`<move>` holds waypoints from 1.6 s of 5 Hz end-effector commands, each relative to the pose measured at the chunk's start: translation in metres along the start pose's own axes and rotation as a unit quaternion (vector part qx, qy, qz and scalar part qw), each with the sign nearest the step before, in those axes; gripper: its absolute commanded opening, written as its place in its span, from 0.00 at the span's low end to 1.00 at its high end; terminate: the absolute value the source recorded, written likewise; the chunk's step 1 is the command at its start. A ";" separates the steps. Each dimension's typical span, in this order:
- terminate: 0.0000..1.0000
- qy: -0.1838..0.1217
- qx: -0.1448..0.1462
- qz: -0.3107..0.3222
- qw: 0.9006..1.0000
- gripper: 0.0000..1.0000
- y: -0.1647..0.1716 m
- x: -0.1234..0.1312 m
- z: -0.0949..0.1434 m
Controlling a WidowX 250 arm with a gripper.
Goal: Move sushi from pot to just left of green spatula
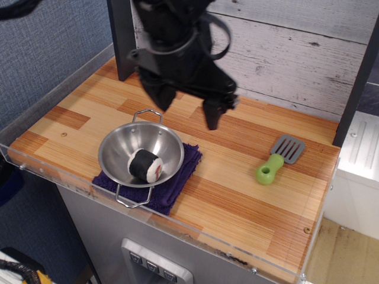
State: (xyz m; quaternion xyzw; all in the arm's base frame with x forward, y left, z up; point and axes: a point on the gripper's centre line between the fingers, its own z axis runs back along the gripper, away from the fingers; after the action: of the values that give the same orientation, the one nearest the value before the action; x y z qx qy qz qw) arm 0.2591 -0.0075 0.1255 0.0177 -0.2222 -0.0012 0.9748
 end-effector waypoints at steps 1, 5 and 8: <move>0.00 0.024 0.023 0.017 0.999 1.00 0.018 -0.022 0.002; 0.00 0.096 0.066 0.029 0.993 1.00 0.037 -0.055 -0.047; 0.00 0.110 0.079 0.045 0.990 1.00 0.054 -0.055 -0.062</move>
State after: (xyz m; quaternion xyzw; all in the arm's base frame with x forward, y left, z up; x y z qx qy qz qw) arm 0.2326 0.0470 0.0402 0.0831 -0.1001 0.0588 0.9898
